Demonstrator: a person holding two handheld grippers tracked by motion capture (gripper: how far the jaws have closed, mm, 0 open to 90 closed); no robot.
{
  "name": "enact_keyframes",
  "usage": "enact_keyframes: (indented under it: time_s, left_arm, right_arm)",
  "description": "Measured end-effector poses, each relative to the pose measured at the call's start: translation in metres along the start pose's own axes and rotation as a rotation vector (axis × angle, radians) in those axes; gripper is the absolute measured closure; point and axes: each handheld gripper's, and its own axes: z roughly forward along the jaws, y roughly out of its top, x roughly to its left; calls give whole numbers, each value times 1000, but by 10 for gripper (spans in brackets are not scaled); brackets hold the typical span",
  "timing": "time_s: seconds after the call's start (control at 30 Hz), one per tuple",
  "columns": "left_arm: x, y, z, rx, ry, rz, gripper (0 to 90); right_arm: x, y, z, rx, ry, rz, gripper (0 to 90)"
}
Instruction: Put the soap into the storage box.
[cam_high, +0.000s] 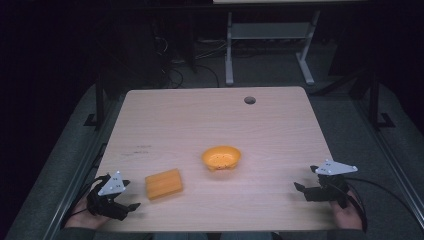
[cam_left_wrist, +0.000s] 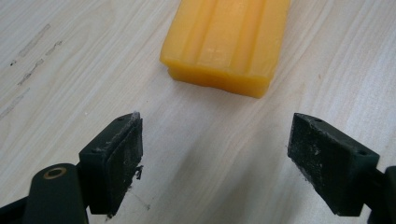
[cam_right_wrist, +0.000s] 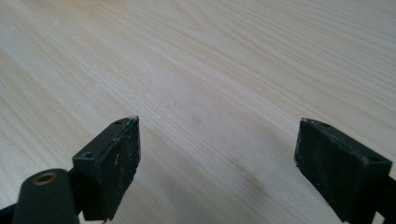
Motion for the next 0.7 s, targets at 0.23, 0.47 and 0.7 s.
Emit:
enact_keyframes:
  time_s: [0.23,0.47,0.7]
  left_arm:
    - [-1,4,2,14,-5,13,174]
    - [1,11,1,20,-12,25,174]
    - [1,22,2,48,-33,51,175]
  right_arm:
    - [-1,-1,0,-3,1,1,139]
    - [1,0,0,-3,2,3,139]
    - [2,0,-1,-5,7,3,139]
